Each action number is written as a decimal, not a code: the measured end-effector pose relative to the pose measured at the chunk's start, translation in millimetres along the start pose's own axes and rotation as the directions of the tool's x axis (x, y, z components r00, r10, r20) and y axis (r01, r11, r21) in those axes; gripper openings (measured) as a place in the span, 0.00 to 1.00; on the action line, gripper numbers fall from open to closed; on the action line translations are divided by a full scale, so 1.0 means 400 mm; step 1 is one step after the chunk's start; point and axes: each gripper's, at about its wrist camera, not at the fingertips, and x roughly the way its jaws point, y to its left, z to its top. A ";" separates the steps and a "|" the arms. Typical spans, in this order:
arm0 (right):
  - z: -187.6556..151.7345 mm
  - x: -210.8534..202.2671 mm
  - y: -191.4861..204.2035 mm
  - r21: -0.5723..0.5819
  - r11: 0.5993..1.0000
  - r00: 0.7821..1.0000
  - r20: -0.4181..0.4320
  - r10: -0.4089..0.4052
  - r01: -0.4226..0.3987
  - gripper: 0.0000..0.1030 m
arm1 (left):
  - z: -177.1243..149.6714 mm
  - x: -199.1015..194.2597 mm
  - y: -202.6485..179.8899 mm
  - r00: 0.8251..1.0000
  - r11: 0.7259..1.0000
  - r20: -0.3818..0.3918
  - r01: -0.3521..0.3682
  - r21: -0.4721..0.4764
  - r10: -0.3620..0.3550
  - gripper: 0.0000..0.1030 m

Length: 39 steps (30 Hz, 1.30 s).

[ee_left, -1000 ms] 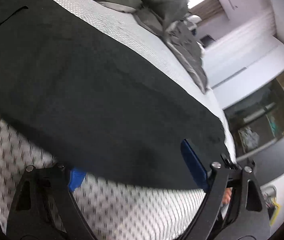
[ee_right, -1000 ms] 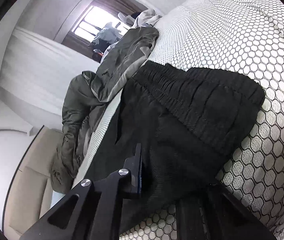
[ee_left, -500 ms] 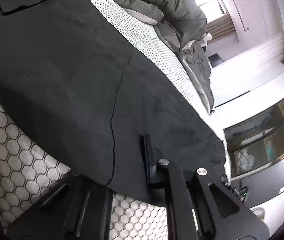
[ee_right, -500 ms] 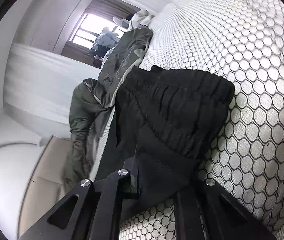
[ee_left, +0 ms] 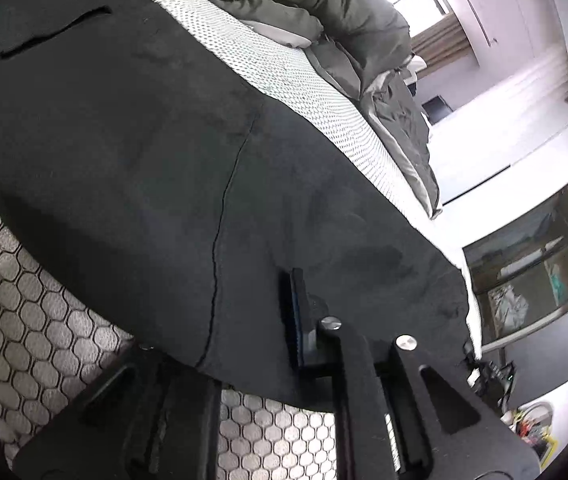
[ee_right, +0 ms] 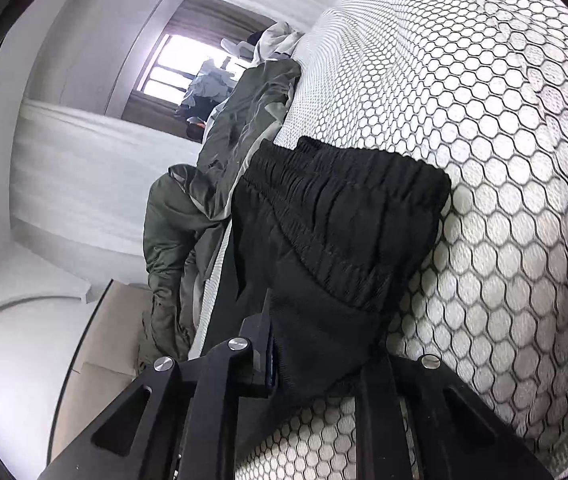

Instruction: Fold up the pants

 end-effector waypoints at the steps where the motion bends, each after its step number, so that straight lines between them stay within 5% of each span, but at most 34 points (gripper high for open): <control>1: 0.001 -0.006 0.004 -0.013 1.000 1.000 0.019 -0.009 0.009 0.14 | -0.003 -0.009 -0.010 1.000 1.000 0.003 -0.015 0.023 0.015 0.15; 5: -0.015 -0.015 0.102 -0.196 0.972 0.987 0.121 -0.105 0.127 0.12 | -0.013 -0.065 -0.038 0.995 0.989 0.027 -0.098 0.110 0.096 0.31; 7: -0.026 -0.016 0.168 -0.284 0.939 0.974 0.169 -0.148 0.192 0.10 | -0.018 -0.110 -0.031 0.995 0.988 0.042 -0.098 0.123 0.093 0.45; 10: -0.066 0.006 0.306 -0.430 0.868 0.962 0.217 -0.168 0.248 0.08 | -0.015 -0.179 -0.004 0.991 0.991 0.114 -0.086 0.101 0.074 0.50; 13: -0.132 0.076 0.443 -0.546 0.813 0.977 0.176 -0.124 0.201 0.08 | -0.002 -0.224 0.019 0.982 0.993 0.179 -0.079 0.088 0.062 0.50; 17: -0.323 0.231 0.652 -0.721 0.693 0.998 -0.046 -0.032 -0.011 0.08 | 0.014 -0.250 0.055 0.974 0.994 0.215 -0.091 0.057 0.077 0.50; 20: -0.519 0.323 0.758 -0.801 0.546 0.954 -0.300 -0.014 -0.244 0.15 | 0.023 -0.259 0.078 0.970 0.994 0.222 -0.106 0.037 0.095 0.50; 22: -0.637 0.381 0.776 -0.799 0.453 0.867 -0.487 -0.101 -0.396 0.35 | 0.027 -0.266 0.093 0.968 0.993 0.227 -0.113 0.030 0.103 0.50; 23: -0.684 0.400 0.765 -0.791 0.423 0.823 -0.545 -0.158 -0.443 0.47 | 0.028 -0.270 0.100 0.968 0.993 0.230 -0.114 0.029 0.104 0.50; 24: -0.723 0.408 0.743 -0.791 0.381 0.787 -0.579 -0.214 -0.478 0.48 | 0.025 -0.273 0.113 0.967 0.993 0.231 -0.114 0.029 0.104 0.50; 26: -0.747 0.394 0.703 -0.811 0.317 0.774 -0.574 -0.267 -0.491 0.48 | 0.026 -0.278 0.120 0.966 0.993 0.235 -0.114 0.032 0.104 0.50; 28: -0.714 0.366 0.664 -0.812 0.331 0.776 -0.569 -0.271 -0.480 0.50 | 0.025 -0.284 0.121 0.966 0.992 0.239 -0.117 0.045 0.103 0.50; 31: -0.603 0.318 0.612 -0.817 0.400 0.829 -0.521 -0.203 -0.416 0.60 | 0.022 -0.275 0.097 0.966 0.990 0.238 -0.118 0.078 0.096 0.50; 33: -0.540 0.303 0.564 -0.834 0.440 0.857 -0.463 -0.227 -0.334 0.60 | 0.016 -0.267 0.071 0.968 0.986 0.235 -0.120 0.115 0.091 0.50; 36: -0.494 0.309 0.496 -0.831 0.484 0.845 -0.448 -0.292 -0.273 0.59 | 0.014 -0.242 0.018 0.976 0.978 0.209 -0.106 0.181 0.067 0.50; 39: -0.462 0.279 0.473 -0.799 0.522 0.847 -0.475 -0.239 -0.300 0.59 | 0.040 -0.183 -0.021 0.991 0.984 0.132 -0.033 0.176 0.010 0.50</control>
